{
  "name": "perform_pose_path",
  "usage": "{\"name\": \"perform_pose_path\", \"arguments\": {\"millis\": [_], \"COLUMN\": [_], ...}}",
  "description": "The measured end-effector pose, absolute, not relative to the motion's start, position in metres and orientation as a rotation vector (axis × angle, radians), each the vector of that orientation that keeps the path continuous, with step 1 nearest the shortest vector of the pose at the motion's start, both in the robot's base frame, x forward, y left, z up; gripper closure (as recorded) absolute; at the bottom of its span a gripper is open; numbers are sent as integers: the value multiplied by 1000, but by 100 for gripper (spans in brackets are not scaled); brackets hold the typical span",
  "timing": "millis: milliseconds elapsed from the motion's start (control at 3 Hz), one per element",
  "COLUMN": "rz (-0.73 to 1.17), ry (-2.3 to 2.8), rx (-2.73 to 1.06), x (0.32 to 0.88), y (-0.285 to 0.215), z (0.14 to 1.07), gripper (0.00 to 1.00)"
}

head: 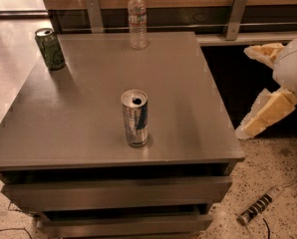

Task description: Move redbull can near green can

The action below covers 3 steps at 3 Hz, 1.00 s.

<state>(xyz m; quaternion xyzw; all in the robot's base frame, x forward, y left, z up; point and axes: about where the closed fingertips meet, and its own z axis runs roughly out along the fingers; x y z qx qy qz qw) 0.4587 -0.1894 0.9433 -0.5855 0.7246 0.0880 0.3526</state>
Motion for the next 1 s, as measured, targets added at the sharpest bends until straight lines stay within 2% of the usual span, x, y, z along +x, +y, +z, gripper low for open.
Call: {"name": "perform_pose_path", "arguments": {"millis": [333,667,1000], "rz": [446,774,966], "ry": [1715,1491,1354], "rx": [-1452,-1334,-1247], "x": [466,470,471], "y": [-159,-112,-89], "z": [923,923,927], "gripper": [0,0,0]}}
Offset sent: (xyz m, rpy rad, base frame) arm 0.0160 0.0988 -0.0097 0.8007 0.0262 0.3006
